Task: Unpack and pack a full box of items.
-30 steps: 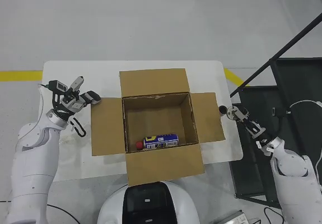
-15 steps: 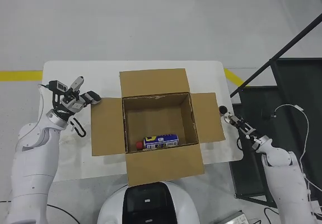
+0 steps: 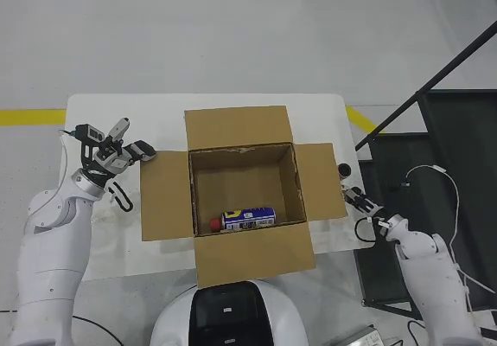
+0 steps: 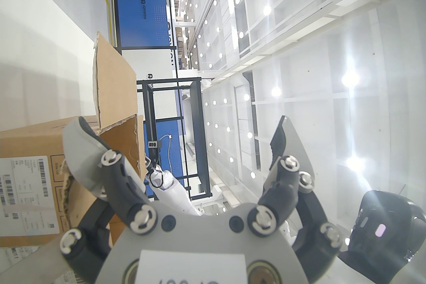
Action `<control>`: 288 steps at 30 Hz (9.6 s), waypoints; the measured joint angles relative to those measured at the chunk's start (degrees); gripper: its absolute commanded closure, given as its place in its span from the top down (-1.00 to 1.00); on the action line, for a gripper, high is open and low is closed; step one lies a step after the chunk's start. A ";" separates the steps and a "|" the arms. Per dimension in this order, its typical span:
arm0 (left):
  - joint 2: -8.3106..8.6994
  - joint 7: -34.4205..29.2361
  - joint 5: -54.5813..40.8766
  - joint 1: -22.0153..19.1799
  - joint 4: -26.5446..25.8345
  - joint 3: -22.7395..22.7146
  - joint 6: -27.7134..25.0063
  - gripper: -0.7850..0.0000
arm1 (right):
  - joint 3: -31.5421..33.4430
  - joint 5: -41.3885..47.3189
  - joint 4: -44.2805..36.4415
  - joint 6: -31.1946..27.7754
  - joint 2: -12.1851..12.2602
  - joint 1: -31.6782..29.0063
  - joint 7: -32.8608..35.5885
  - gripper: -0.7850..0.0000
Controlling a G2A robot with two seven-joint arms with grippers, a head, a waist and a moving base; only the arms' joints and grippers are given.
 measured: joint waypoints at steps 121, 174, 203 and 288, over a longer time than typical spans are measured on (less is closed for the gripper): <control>0.00 0.00 0.00 0.00 0.00 0.00 0.00 1.00 | -53.77 -35.54 -23.99 -6.46 -4.43 33.32 27.87 1.00; 0.00 0.00 0.00 0.00 0.00 0.00 0.00 1.00 | -70.85 -33.01 4.48 -5.08 -15.39 46.78 19.78 -1.00; 0.00 0.00 0.00 0.00 0.00 0.00 0.00 1.00 | -34.83 -53.56 -34.64 -19.18 4.35 14.81 -23.79 -1.00; 3.68 1.82 12.57 -3.02 3.24 7.12 -1.43 -1.00 | -11.56 -71.40 -37.05 -12.84 14.43 -13.41 -80.92 -1.00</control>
